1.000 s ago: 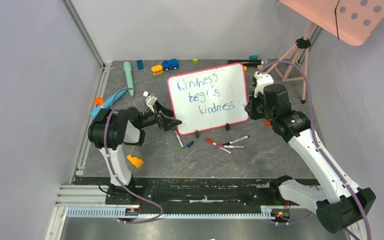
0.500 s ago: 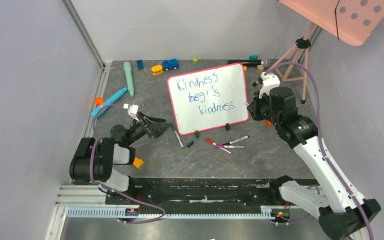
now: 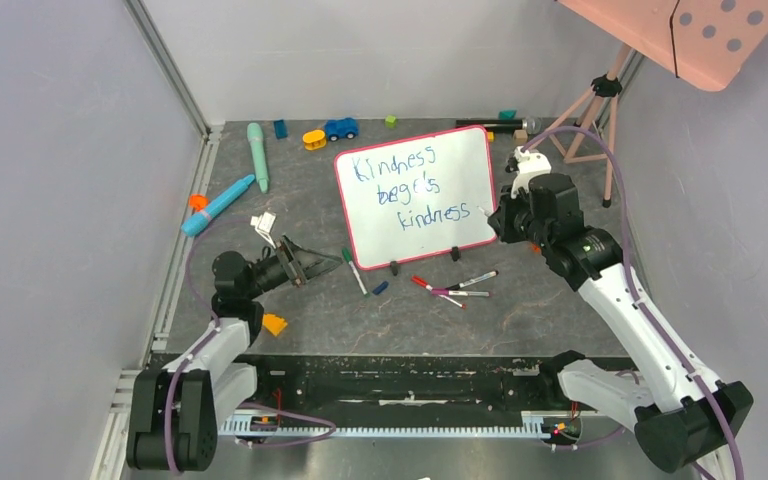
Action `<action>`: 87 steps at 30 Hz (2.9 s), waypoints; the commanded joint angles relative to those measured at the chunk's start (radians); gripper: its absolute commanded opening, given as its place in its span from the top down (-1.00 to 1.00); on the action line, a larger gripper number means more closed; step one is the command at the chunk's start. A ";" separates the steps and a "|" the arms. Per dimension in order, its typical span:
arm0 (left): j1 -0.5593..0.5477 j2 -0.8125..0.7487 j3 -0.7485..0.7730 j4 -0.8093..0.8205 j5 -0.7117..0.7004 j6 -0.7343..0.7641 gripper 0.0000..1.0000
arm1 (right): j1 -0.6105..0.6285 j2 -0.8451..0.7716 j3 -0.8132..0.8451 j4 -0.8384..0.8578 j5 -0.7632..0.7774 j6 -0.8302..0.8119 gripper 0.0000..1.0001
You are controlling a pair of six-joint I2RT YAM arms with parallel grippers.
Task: Write a sentence on the whiteboard
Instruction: Pick up the pen cap from the center of the board.
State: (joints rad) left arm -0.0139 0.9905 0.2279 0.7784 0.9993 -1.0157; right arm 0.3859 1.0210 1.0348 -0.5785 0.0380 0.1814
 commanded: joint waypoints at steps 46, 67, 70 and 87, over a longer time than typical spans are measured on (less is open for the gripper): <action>-0.369 -0.086 0.263 -0.895 -0.615 0.429 -0.87 | -0.004 -0.089 -0.081 -0.026 -0.073 0.002 1.00; -0.686 0.359 0.492 -0.936 -0.873 0.864 -0.32 | -0.004 -0.090 -0.068 0.002 -0.059 0.041 1.00; -0.687 0.405 0.503 -0.933 -0.866 0.880 -0.30 | -0.004 -0.092 -0.073 0.003 -0.053 0.045 1.00; -0.720 0.546 0.572 -0.951 -0.851 0.944 -0.17 | -0.004 -0.094 -0.091 0.012 -0.044 0.061 1.00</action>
State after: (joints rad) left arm -0.7177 1.5082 0.7555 -0.1665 0.1589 -0.1345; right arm 0.3859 0.9413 0.9508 -0.5999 -0.0208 0.2291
